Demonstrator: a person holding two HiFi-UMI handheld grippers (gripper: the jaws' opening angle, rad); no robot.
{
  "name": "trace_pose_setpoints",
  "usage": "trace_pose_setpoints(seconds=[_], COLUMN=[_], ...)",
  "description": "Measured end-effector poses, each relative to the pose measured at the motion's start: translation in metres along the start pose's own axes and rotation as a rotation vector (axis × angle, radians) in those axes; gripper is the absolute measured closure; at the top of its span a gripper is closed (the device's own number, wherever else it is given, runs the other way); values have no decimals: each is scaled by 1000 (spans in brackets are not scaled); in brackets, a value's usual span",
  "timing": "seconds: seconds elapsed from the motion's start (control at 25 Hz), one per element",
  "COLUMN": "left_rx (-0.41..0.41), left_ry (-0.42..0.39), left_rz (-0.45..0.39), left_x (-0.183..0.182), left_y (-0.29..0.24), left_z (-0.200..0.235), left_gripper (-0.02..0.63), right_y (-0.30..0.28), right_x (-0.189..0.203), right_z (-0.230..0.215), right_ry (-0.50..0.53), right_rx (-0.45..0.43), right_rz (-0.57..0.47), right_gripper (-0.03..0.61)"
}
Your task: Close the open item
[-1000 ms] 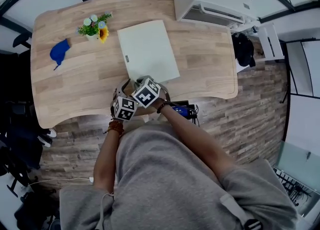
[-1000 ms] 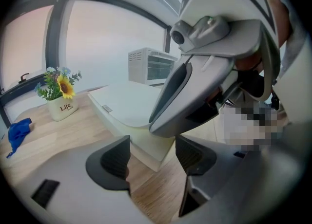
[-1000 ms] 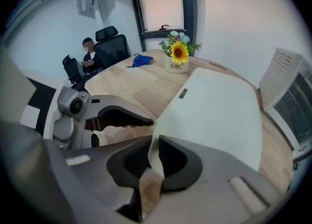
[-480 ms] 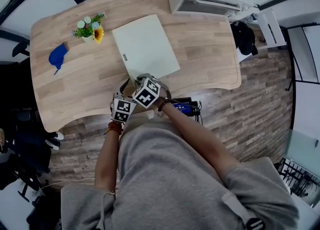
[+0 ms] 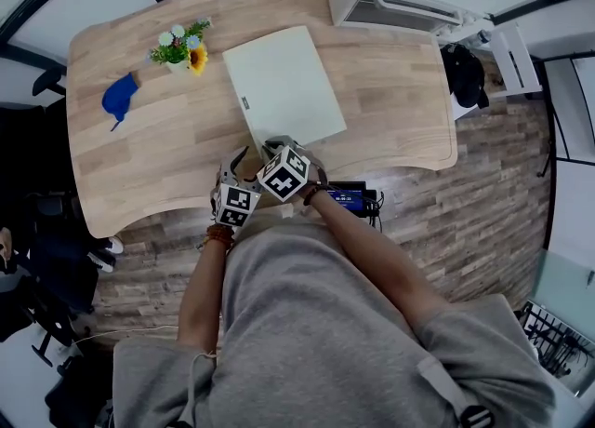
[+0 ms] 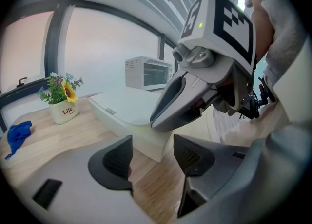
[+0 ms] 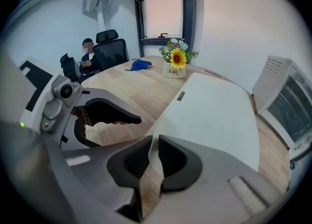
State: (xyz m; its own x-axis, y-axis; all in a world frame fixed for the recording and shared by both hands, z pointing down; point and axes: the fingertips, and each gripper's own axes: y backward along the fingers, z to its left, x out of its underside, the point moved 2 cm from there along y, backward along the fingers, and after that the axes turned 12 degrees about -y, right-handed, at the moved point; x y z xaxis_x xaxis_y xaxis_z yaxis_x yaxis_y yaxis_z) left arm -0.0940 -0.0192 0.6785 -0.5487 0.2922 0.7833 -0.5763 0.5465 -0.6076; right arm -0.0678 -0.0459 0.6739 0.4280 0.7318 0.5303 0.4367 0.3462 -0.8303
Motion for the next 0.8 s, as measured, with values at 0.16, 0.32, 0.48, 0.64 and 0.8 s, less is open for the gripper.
trace_pose_setpoints(seconds=[0.16,0.32,0.48,0.64,0.8], left_rx=[0,6,11,12,11], left_ry=[-1,-6,-2,5,4], left_rz=[3,14,21,26,31], left_x=[-1,-5,-8,-9,-11], left_y=[-4,-11,-14,-16,-19], left_z=[1,1,0,-1,-1], left_gripper=[347,348,350,350,351], right_y=[-1,0,2,2,2], right_x=[0,-1,-1,-1,-1], right_z=[2,2,2,2,1], right_ry=[10,16,14,4,3], right_rx=[1,-2,-7,-15,-17], right_rz=[12,17,16,15,16], right_gripper=[532,535,537,537,537])
